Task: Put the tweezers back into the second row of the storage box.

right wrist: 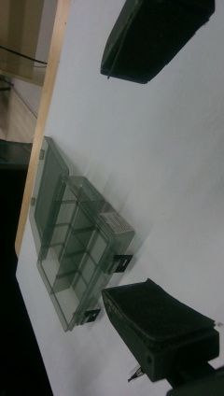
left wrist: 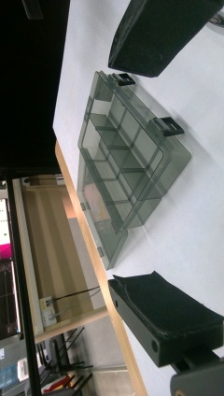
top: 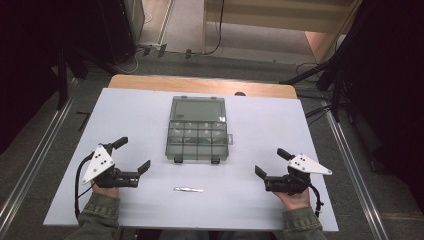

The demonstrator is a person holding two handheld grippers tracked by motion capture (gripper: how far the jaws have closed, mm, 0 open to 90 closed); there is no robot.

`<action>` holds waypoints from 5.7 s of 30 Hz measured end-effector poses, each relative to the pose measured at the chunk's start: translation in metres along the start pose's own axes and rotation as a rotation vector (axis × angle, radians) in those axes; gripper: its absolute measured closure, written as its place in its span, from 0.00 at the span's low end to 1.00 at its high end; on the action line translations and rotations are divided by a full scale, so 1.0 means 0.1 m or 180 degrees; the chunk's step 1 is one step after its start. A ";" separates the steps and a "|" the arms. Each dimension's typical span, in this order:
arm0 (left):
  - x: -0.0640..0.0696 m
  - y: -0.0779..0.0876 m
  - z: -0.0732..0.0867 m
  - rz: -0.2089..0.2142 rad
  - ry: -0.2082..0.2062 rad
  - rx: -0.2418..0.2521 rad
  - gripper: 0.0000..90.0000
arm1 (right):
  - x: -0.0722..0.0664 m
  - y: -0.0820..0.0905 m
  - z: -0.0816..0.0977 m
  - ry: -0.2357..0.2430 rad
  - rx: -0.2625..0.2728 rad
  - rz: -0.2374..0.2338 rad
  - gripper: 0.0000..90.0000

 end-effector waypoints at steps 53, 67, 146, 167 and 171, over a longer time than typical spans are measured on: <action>0.00 0.02 -0.01 0.0009 0.0009 0.0032 0.00 | -0.84 -0.76 -0.17 0.0682 -0.0986 -0.0582 0.00; 0.00 0.01 -0.01 0.0011 0.0000 0.0021 0.00 | -1.06 -0.93 -0.20 0.0903 -0.1231 -0.0737 0.00; -0.01 0.02 -0.02 0.0021 0.0002 0.0072 0.00 | -2.08 -1.81 -0.13 0.2406 -0.3554 -0.0732 0.96; 0.00 0.02 -0.02 0.0025 0.0010 0.0076 0.00 | -1.94 -1.68 -0.41 0.2008 -0.3295 -0.1043 0.96; 0.00 0.02 -0.02 0.0028 0.0002 0.0069 0.00 | -1.91 -1.64 -0.47 0.1917 -0.3208 -0.1056 0.96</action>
Point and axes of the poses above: each handheld gripper's, and its own axes: y roughly backward along the jaws, z roughly out of its underside, x roughly to its right, the point moved 1 cm from there along -y, roughly forward along the jaws, and after that the axes turned 10 degrees about -y, right-handed, at the moved point
